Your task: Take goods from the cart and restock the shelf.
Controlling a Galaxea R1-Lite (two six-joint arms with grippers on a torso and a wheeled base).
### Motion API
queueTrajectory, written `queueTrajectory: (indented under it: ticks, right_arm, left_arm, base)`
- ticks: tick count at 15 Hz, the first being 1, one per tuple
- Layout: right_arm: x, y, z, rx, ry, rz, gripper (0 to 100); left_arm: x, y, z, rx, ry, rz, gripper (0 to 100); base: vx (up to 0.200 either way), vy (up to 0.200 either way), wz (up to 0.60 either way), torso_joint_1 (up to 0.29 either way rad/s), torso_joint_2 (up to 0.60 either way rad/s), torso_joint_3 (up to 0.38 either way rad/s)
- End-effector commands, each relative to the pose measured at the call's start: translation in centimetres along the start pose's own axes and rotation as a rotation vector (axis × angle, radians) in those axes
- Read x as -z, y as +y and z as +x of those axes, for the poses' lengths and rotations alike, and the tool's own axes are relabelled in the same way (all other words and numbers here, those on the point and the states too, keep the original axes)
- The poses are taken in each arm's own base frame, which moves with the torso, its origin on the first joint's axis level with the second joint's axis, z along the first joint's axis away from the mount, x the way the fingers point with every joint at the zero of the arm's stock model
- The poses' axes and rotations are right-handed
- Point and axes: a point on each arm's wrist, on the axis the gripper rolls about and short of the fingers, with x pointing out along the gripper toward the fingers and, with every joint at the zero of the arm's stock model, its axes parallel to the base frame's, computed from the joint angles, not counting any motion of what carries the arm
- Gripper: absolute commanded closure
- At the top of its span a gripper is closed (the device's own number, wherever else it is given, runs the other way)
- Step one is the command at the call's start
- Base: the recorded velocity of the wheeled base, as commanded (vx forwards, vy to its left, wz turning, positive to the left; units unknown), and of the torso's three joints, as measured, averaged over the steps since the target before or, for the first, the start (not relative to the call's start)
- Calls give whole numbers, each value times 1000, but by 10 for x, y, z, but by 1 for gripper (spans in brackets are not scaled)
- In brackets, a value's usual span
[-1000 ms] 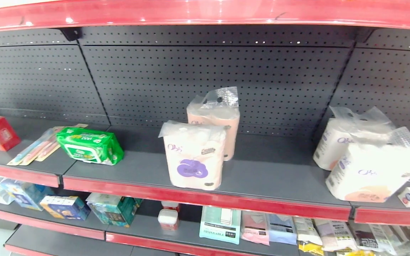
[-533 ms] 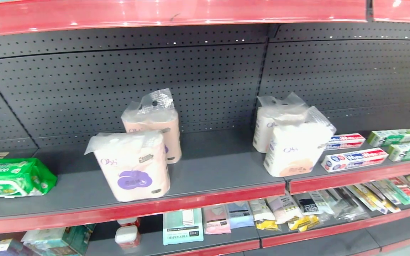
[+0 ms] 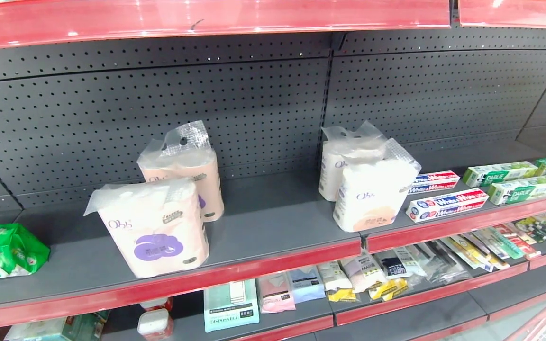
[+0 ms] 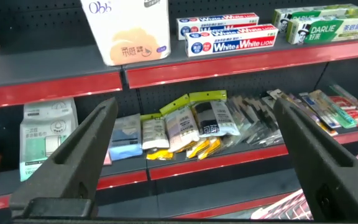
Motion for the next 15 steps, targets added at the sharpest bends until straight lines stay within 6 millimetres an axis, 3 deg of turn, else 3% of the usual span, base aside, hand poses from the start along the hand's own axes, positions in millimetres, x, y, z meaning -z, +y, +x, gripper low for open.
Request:
queueTrajectory:
  ticks: [1, 3, 4, 8, 11, 15]
  right_arm:
    - [0, 0, 0, -1, 2, 0, 0]
    - [0, 0, 0, -1, 2, 0, 0]
    - [0, 0, 0, -1, 2, 0, 0]
    - [0, 0, 0, -1, 2, 0, 0]
    - [0, 0, 0, -1, 2, 0, 0]
    - [0, 0, 0, -1, 2, 0, 0]
  left_arm:
    - [-88, 1, 15, 28, -33, -97, 0]
    - [-115, 2, 29, -46, -20, -65, 0]
    - [-113, 4, 38, -127, 32, -38, 0]
    - [-92, 9, 76, -390, 331, 15, 0]
    - [-82, 27, 112, -584, 498, 0, 0]
    - [-59, 39, 147, -536, 691, -30, 0]
  base:
    - [0, 0, 0, 0, 0, 0]
    - [0, 0, 0, 0, 0, 0]
    - [0, 0, 0, 0, 0, 0]
    - [0, 0, 0, 0, 0, 0]
    - [0, 0, 0, 0, 0, 0]
    - [0, 0, 0, 0, 0, 0]
